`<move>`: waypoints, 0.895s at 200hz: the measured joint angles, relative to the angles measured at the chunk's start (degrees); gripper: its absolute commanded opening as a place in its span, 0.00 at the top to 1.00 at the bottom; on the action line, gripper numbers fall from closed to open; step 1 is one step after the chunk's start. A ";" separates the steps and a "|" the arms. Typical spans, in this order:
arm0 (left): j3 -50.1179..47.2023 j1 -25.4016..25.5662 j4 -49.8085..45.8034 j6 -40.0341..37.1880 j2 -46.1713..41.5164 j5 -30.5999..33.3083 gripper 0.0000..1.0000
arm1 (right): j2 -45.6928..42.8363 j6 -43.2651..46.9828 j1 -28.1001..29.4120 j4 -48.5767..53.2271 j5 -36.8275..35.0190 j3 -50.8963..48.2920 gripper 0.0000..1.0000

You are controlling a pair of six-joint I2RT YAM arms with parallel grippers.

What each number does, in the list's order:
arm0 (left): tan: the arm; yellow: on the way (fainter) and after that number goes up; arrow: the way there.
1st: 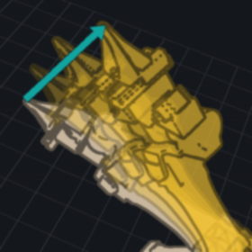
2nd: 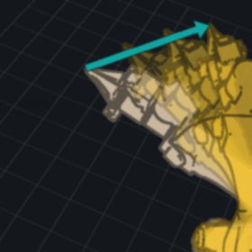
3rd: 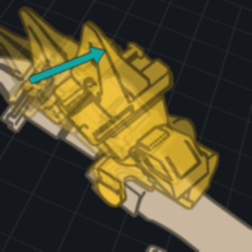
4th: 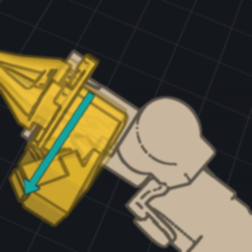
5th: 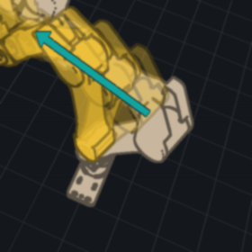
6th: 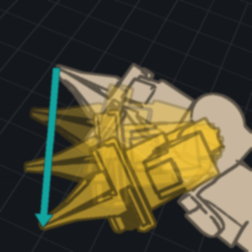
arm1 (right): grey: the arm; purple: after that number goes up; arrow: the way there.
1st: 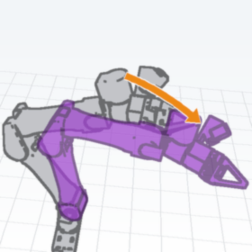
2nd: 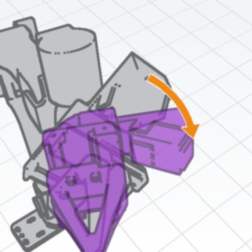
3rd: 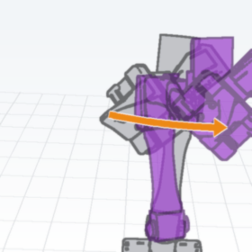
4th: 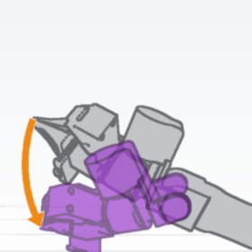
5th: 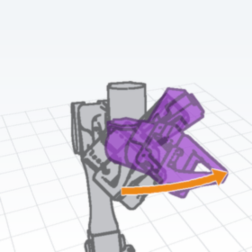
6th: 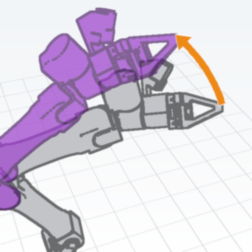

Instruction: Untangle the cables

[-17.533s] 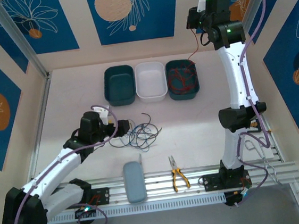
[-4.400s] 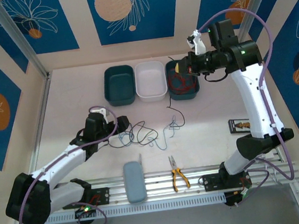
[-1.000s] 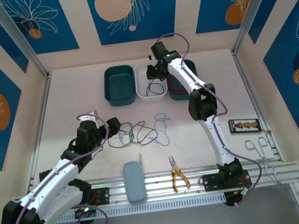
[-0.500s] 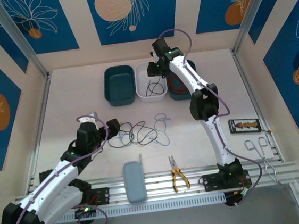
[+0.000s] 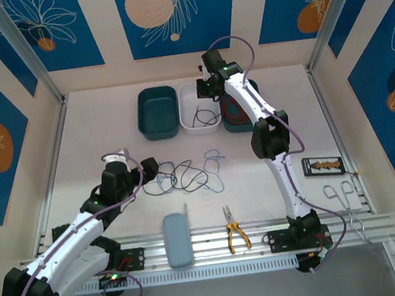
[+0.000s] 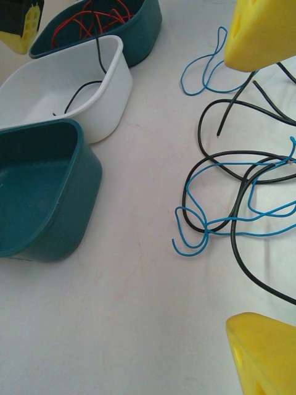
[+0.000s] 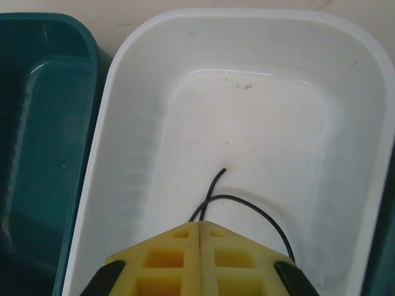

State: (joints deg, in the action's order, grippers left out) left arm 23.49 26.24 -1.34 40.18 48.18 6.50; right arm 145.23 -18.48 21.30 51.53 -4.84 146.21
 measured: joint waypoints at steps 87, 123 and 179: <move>0.02 -0.02 -0.04 -0.17 1.36 -0.04 0.00 | 0.13 2.86 2.12 5.68 -5.75 3.23 0.74; 0.02 -0.04 -0.02 -0.22 2.36 -0.50 0.00 | -12.66 0.98 3.04 10.43 -10.56 -4.22 0.63; 1.33 -0.04 -0.04 -1.01 4.70 -1.95 0.00 | -27.36 -1.60 -2.01 15.87 -4.85 -19.47 0.60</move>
State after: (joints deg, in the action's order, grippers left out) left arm 24.82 26.20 -1.39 39.18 52.88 4.56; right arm 117.86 -20.08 19.29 67.40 -9.69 126.74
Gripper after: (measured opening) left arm 0.998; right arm 0.396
